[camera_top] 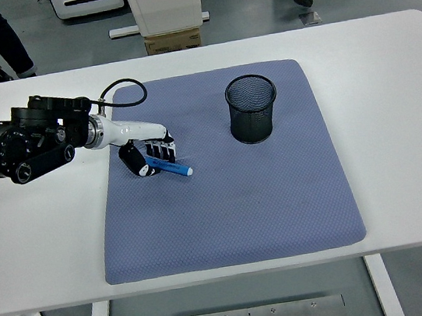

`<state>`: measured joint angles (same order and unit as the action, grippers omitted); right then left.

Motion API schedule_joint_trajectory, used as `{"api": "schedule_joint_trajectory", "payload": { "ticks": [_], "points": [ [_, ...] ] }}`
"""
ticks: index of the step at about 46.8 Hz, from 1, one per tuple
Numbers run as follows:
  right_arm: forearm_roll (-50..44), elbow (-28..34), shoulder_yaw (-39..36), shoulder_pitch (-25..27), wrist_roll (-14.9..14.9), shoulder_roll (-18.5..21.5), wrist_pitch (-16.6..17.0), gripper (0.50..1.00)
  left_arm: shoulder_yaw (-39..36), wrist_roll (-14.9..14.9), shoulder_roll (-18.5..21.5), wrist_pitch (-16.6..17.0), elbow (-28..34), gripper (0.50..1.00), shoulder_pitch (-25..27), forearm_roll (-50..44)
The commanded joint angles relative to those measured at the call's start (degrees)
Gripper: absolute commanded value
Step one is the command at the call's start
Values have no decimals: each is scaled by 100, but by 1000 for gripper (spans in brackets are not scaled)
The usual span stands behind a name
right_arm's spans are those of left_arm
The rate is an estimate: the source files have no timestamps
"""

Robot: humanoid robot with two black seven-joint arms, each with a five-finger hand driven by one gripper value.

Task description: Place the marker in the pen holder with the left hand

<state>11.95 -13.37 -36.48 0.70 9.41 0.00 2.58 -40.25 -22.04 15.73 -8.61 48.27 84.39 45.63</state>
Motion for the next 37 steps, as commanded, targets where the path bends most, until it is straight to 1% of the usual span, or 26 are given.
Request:
{"api": "schedule_joint_trajectory", "payload": {
  "ticks": [1, 8, 33, 37],
  "points": [
    [0, 1, 0, 0, 0, 0, -3, 1000, 0, 7, 0, -1, -2, 511, 7, -1],
    [0, 1, 0, 0, 0, 0, -3, 1000, 0, 7, 0, -1, -2, 500, -1, -10],
    [0, 1, 0, 0, 0, 0, -3, 1000, 9, -2, 0, 8, -2, 500, 7, -89],
    [0, 1, 0, 0, 0, 0, -3, 1000, 9, -2, 0, 8, 7, 514, 7, -98]
  ]
}}
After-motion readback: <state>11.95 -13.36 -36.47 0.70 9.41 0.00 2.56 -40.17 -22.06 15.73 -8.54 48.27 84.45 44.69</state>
